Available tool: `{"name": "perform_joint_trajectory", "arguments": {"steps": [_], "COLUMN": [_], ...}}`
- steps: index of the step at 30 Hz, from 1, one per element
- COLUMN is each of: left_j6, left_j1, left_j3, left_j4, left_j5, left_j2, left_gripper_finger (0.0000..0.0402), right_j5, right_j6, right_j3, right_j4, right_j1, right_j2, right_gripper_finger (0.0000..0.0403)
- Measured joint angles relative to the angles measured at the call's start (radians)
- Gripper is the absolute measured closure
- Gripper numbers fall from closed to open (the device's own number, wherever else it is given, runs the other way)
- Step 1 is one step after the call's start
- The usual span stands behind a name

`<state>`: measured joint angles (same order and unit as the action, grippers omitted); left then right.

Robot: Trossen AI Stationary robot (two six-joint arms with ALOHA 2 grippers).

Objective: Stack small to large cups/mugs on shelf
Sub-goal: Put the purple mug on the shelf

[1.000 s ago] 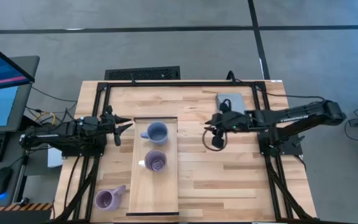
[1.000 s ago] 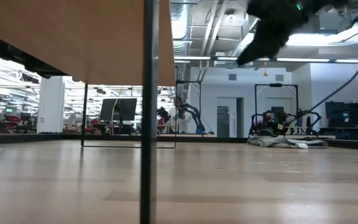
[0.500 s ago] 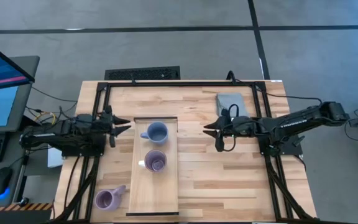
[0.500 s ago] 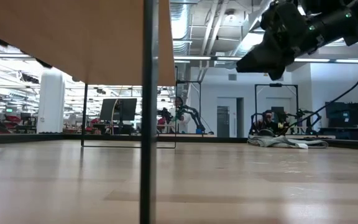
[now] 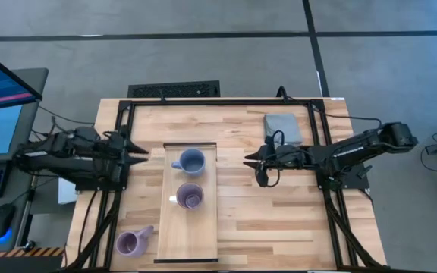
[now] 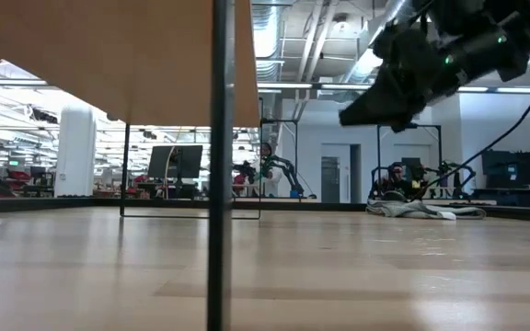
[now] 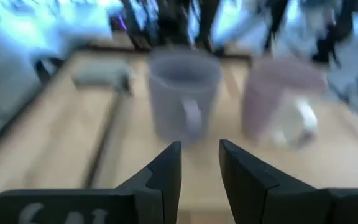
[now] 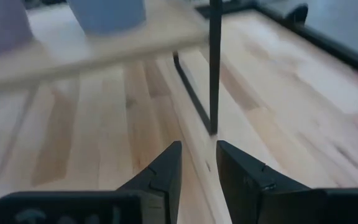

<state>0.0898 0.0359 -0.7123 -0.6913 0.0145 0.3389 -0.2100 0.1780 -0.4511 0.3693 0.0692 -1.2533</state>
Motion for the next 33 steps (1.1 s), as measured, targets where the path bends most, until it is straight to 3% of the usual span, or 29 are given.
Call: {"name": "perform_joint_trajectory", "arguments": {"steps": [6, 11, 15, 27, 33], "left_j6": [0.018, 0.168, 0.275, 0.311, 0.314], "left_j1": [0.062, 0.125, 0.177, 0.21, 0.209], "left_j3": [-0.202, -0.277, -0.287, -0.287, -0.287], "left_j4": [-0.395, -0.575, -0.624, -0.642, -0.665], "left_j5": [0.004, 0.035, 0.11, 0.113, 0.112], "left_j2": [0.258, 0.422, 0.501, 0.576, 0.58], "left_gripper_finger": [0.0303, 0.0303, 0.0304, 0.0303, 0.0267], "right_j5": [0.0, 0.0, 0.0, -0.004, -0.003], "right_j6": [0.0, -0.001, 0.006, -0.002, -0.003], "right_j3": [0.0, 0.0, 0.0, 0.0, 0.0], "right_j4": [0.11, 0.179, 0.22, 0.302, 0.297], "right_j1": [0.0, 0.0, 0.0, -0.015, -0.014], "right_j2": [-0.117, -0.184, -0.21, -0.154, -0.152], "right_gripper_finger": [0.028, 0.028, 0.028, 0.028, 0.028]}}
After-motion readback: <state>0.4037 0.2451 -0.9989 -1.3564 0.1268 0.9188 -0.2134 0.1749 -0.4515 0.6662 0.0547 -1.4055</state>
